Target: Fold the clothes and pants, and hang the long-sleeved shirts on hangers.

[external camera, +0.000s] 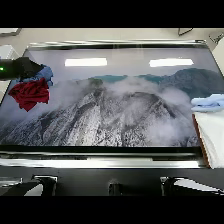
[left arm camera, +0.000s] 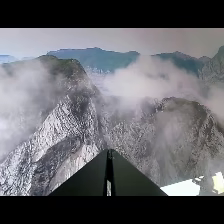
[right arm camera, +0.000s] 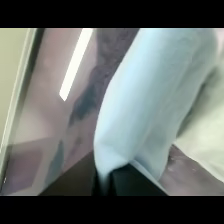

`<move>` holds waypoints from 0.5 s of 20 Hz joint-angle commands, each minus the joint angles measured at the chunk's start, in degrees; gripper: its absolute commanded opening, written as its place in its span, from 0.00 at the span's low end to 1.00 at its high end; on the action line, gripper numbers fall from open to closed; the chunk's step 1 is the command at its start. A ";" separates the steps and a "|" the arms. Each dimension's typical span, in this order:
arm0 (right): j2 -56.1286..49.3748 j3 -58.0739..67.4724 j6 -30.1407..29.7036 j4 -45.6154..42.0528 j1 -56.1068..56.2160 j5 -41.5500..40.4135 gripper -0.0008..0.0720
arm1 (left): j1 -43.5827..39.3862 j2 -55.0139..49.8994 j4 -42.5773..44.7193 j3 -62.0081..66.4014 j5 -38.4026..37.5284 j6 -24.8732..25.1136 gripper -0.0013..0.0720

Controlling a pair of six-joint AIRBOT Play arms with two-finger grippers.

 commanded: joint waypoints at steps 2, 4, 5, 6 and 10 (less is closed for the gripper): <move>0.81 -1.22 2.62 -15.80 -3.21 5.86 0.07 | 0.00 0.02 -0.02 -0.02 0.00 0.00 0.05; 2.58 -6.43 2.60 -21.31 -3.02 5.70 0.07 | 0.00 0.02 -0.02 -0.02 0.00 0.00 0.05; 4.39 -10.64 2.58 -23.54 -3.02 4.79 0.07 | 0.00 0.02 -0.02 -0.02 0.00 0.00 0.05; 6.34 -14.97 2.58 -25.92 -3.04 3.82 0.07 | 0.00 0.02 -0.02 -0.02 0.00 0.00 0.05; 12.66 -32.85 1.51 -36.17 -3.08 0.98 0.07 | 0.00 0.02 -0.02 -0.02 0.00 -0.04 0.05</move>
